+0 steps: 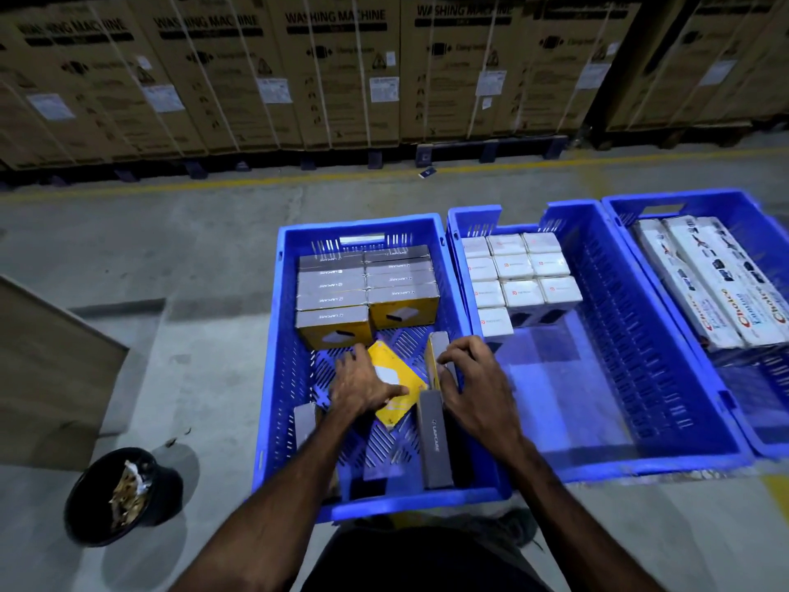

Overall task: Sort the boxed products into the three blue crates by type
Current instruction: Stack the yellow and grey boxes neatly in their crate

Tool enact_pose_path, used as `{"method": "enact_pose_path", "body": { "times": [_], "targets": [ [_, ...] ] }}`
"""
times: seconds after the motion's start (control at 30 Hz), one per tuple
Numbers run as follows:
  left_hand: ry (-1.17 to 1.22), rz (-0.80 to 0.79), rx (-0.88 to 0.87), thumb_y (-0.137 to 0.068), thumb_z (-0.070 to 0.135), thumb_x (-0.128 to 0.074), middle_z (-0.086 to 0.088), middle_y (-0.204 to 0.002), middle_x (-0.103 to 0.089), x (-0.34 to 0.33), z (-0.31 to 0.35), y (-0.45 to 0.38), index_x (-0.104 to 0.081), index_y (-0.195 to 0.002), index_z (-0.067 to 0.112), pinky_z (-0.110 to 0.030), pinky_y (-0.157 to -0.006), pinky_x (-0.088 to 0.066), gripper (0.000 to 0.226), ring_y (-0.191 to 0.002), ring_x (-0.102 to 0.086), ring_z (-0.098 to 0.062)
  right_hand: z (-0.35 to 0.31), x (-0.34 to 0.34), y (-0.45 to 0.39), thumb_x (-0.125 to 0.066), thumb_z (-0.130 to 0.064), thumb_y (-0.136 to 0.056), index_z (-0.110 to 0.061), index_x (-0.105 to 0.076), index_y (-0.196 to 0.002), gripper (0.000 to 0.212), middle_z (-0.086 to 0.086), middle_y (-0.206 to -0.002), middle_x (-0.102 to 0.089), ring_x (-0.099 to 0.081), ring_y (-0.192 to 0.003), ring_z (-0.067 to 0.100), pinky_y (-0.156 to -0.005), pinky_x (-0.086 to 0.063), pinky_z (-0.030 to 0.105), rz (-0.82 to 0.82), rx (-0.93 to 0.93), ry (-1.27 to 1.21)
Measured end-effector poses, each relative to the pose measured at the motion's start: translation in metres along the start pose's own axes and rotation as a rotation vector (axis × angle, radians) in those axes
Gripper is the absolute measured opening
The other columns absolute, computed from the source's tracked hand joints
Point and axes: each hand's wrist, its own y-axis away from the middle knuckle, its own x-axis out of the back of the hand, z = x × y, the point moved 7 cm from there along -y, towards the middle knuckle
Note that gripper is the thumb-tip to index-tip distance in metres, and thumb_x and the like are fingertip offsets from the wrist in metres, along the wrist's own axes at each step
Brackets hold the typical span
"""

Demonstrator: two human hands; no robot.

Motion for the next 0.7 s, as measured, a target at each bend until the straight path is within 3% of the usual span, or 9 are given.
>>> {"method": "enact_pose_path", "body": {
  "times": [0.13,0.23,0.33,0.43,0.5,0.57,0.7],
  "targets": [
    [0.144,-0.065,0.082,-0.052,0.057,-0.099,-0.015,-0.151,-0.053,0.013,-0.029,-0.009,-0.037,-0.147,0.011,-0.050,-0.100,-0.053,0.124,-0.134,-0.055,-0.039,0.000,-0.002,-0.001,-0.066,-0.018,-0.095,-0.016,-0.070,-0.095,0.004,-0.005,-0.109,-0.054,-0.060,-0.097,0.015,-0.078,-0.051,0.032,-0.007,0.008,-0.014],
    [0.250,-0.096,0.069,-0.055,0.043,-0.102,-0.013,-0.143,-0.058,0.013,-0.038,-0.010,-0.042,-0.141,0.012,-0.041,-0.091,-0.052,0.109,-0.128,-0.059,-0.036,0.000,-0.001,-0.002,-0.067,-0.017,-0.094,-0.015,-0.070,-0.094,0.003,-0.005,-0.107,-0.055,-0.060,-0.095,0.016,-0.076,-0.051,0.033,0.005,0.010,-0.005],
    [0.383,-0.085,0.077,-0.054,0.037,-0.102,-0.011,-0.111,-0.069,0.019,-0.041,-0.009,-0.056,-0.117,0.012,-0.046,-0.076,-0.055,0.082,-0.100,-0.067,-0.031,-0.001,0.000,-0.002,-0.068,-0.015,-0.094,-0.015,-0.070,-0.095,0.002,-0.004,-0.107,-0.055,-0.060,-0.095,0.017,-0.076,-0.051,0.033,0.004,0.015,-0.009],
    [0.606,-0.066,0.045,-0.054,0.030,-0.099,-0.008,-0.078,-0.066,0.034,-0.039,-0.003,-0.067,-0.086,0.010,-0.053,-0.068,-0.055,0.050,-0.074,-0.063,-0.023,-0.001,0.000,-0.001,-0.069,-0.014,-0.093,-0.014,-0.070,-0.096,0.004,-0.003,-0.107,-0.056,-0.061,-0.096,0.017,-0.078,-0.047,0.028,0.002,0.017,-0.008],
    [0.709,-0.048,0.013,-0.060,0.024,-0.100,-0.010,-0.081,-0.074,0.048,-0.034,0.005,-0.072,-0.081,0.009,-0.049,-0.071,-0.059,0.038,-0.073,-0.067,-0.023,-0.002,0.001,-0.002,-0.069,-0.013,-0.093,-0.014,-0.070,-0.099,0.007,-0.002,-0.106,-0.057,-0.060,-0.097,0.018,-0.078,-0.046,0.028,0.003,0.033,-0.001],
    [0.907,-0.020,0.025,-0.065,0.014,-0.099,-0.012,-0.090,-0.077,0.065,-0.030,0.015,-0.075,-0.091,0.004,-0.042,-0.073,-0.059,0.037,-0.078,-0.070,-0.025,-0.004,0.002,-0.004,-0.067,-0.017,-0.093,-0.016,-0.069,-0.105,0.012,-0.004,-0.106,-0.056,-0.059,-0.098,0.019,-0.079,-0.049,0.032,-0.019,0.024,-0.006],
    [1.306,-0.125,0.024,-0.068,0.013,-0.091,-0.018,-0.094,-0.076,0.093,-0.018,0.034,-0.072,-0.090,0.003,-0.034,-0.065,-0.061,0.031,-0.076,-0.071,-0.028,-0.007,0.003,-0.017,-0.059,-0.043,-0.090,-0.026,-0.063,-0.125,0.040,-0.005,-0.111,-0.065,-0.064,-0.104,0.021,-0.088,-0.052,0.038,-0.098,-0.070,-0.124]
  ]
}}
